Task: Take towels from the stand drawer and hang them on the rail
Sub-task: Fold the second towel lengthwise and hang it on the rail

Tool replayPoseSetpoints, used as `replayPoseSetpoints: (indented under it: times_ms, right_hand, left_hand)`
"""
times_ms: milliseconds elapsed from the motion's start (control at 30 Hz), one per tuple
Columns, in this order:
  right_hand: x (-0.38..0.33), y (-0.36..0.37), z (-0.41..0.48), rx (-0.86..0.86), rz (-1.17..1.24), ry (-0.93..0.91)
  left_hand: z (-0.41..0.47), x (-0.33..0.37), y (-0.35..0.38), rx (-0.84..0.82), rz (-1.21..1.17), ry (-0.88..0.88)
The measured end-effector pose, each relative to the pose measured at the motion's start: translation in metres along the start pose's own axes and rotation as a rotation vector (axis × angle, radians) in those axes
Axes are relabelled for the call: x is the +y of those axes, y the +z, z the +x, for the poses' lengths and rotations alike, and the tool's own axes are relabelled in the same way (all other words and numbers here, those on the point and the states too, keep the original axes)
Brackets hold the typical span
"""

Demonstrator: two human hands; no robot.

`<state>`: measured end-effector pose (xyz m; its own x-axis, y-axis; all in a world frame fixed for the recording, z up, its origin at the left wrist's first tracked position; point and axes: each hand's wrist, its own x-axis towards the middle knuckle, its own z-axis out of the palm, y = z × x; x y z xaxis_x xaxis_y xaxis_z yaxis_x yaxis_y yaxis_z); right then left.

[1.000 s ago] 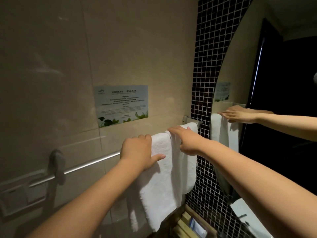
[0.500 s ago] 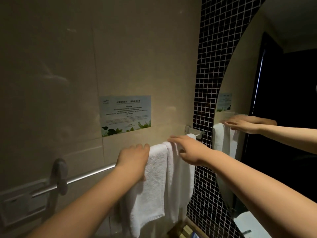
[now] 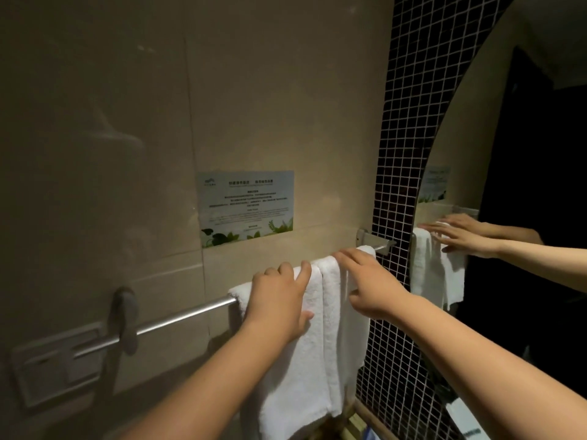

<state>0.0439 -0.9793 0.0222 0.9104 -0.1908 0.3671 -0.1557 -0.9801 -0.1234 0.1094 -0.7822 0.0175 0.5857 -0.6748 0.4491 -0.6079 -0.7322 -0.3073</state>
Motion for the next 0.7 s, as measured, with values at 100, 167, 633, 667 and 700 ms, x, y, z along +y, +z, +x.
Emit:
replayPoseSetpoints:
  times_ms: [100,167,633,667,700]
  right_hand:
    - [-0.006,-0.003,-0.001,-0.014,-0.027,-0.007]
    - [-0.010,-0.003,-0.003,-0.034,-0.029,-0.002]
    - [-0.026,-0.006,-0.006,-0.110,-0.014,0.029]
    - [-0.028,-0.007,-0.006,-0.112,-0.015,0.037]
    - [-0.029,-0.007,-0.007,-0.109,-0.009,0.043]
  left_hand:
    - [-0.003,-0.005,-0.003,-0.010,-0.015,-0.014]
    - [-0.007,-0.009,-0.004,-0.009,-0.019,-0.024]
    - [-0.024,-0.022,-0.004,0.034,0.007,-0.037]
    - [-0.025,-0.021,-0.002,0.041,0.016,-0.033]
    - [-0.027,-0.019,0.000,0.047,0.031,-0.033]
